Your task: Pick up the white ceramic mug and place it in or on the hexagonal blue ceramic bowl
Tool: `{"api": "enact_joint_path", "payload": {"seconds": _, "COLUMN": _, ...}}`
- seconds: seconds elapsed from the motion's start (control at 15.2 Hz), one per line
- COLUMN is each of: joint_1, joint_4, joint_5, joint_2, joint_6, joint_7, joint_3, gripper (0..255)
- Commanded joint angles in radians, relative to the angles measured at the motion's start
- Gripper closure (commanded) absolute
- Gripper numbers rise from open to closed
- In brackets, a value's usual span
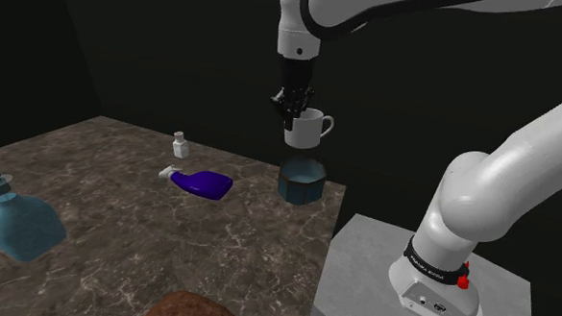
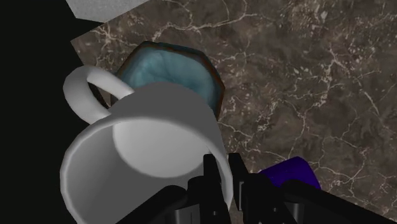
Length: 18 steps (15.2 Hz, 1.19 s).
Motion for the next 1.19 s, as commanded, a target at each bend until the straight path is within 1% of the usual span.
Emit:
{"api": "enact_joint_path", "payload": {"seconds": 0.0, "joint_1": 0.008, "joint_4": -0.071, "joint_5": 0.011, "joint_2": -0.105, "joint_6": -0.032, "joint_7": -0.017, "joint_3": -0.015, "gripper": 255}}
{"api": "enact_joint_path", "payload": {"seconds": 1.12, "joint_1": 0.013, "joint_4": -0.278, "joint_5": 0.018, "joint_2": -0.073, "joint_6": 0.205, "joint_7": -0.005, "joint_3": 0.002, "gripper": 255}}
